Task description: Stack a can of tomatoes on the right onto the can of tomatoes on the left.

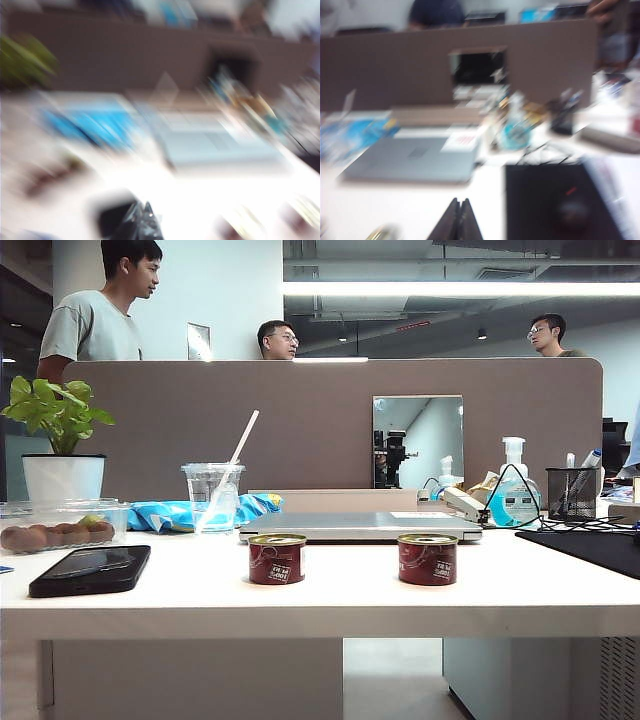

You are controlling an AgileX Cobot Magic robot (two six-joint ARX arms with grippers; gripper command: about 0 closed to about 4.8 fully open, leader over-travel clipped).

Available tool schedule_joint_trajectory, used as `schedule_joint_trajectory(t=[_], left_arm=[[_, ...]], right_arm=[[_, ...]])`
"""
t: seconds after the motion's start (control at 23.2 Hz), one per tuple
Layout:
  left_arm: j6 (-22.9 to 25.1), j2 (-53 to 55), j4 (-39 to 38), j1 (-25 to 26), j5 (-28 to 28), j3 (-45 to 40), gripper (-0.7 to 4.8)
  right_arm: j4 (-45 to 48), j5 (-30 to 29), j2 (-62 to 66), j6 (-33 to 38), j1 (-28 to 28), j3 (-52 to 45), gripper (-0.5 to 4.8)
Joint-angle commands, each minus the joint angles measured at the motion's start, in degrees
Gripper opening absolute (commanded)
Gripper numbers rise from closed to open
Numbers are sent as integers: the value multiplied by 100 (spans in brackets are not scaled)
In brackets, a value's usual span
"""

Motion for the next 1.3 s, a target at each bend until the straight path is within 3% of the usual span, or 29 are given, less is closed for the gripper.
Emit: schedule_joint_trajectory(t=[0.04,0.09,0.13,0.22,0.35,0.52,0.56,0.65,0.69,0.82,1.08,1.3], left_arm=[[369,815,127,-87,2229,-9,-4],[439,1244,225,-247,2573,-9,-4],[439,1471,258,-372,2511,-9,-4],[590,1897,468,-807,2212,-9,-4],[610,2273,861,-1602,1349,-9,-4],[699,2411,890,-2037,763,-9,-4],[726,2413,841,-2059,704,-11,-4],[734,2409,824,-2059,728,-11,-4],[737,2409,800,-2059,726,-11,-4],[741,2411,713,-2061,723,-11,-4],[824,2411,645,-2061,723,-13,-4],[901,2409,651,-2061,597,-13,-4]], right_arm=[[-568,-1054,743,-48,153,518,-5],[-588,-1237,1287,-48,286,750,-5],[-568,-1259,1733,-48,417,892,-4],[-352,-1182,2680,-52,787,1082,23],[728,-804,4358,-481,1585,1132,163],[1849,-785,5796,-542,1932,1207,183],[2221,-809,6476,-540,1937,1346,231],[2218,-756,7346,-549,1934,1735,265],[2175,-713,7705,-549,1932,1943,308],[2015,-695,8190,-549,1934,2288,386],[1860,-695,8480,-546,1937,2490,402],[1709,-697,8483,-852,1958,2485,479]])
